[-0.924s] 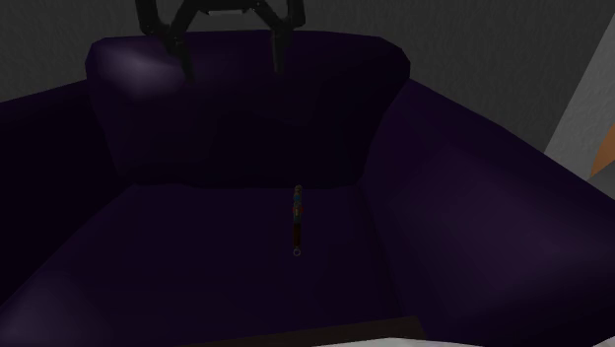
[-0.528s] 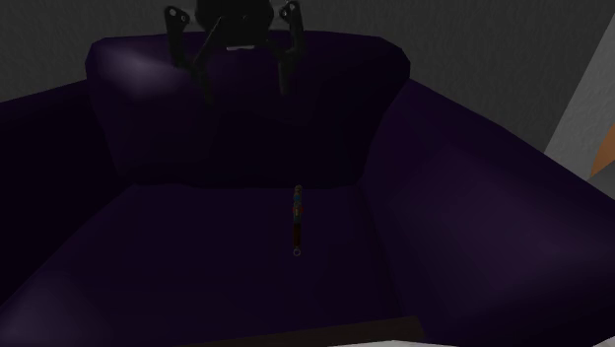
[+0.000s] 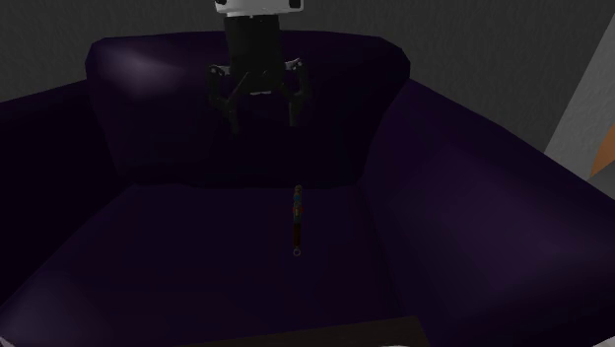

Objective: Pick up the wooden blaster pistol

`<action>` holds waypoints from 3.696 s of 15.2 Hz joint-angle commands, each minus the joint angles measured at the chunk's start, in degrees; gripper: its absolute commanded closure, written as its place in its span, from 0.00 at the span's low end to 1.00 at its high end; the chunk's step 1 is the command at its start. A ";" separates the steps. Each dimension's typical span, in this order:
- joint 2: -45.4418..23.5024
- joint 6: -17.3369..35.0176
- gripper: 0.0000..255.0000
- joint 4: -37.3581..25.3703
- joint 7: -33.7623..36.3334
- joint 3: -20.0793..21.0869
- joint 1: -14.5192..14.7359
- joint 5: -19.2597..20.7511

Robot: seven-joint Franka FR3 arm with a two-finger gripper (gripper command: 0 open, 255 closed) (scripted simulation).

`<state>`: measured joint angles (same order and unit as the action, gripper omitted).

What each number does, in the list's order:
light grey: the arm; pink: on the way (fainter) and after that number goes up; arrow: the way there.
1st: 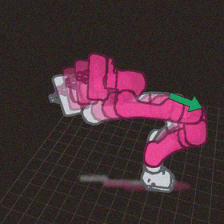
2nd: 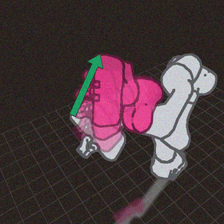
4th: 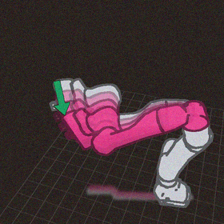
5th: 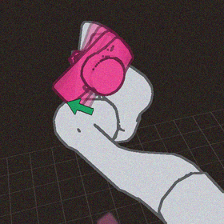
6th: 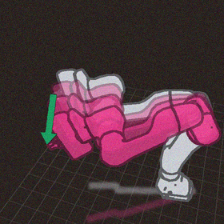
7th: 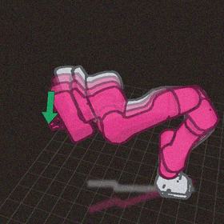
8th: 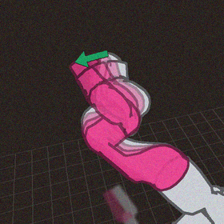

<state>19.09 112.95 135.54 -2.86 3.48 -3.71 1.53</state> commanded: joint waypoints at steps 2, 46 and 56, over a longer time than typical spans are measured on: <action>-7.20 3.07 0.00 -3.16 0.93 -0.04 -0.57 0.62; -59.52 10.43 1.00 -41.22 5.05 -2.99 -2.67 3.17; -54.50 5.37 1.00 -41.27 4.68 -2.87 -2.71 2.95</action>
<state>-35.97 118.91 94.30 1.74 0.56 -6.52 4.51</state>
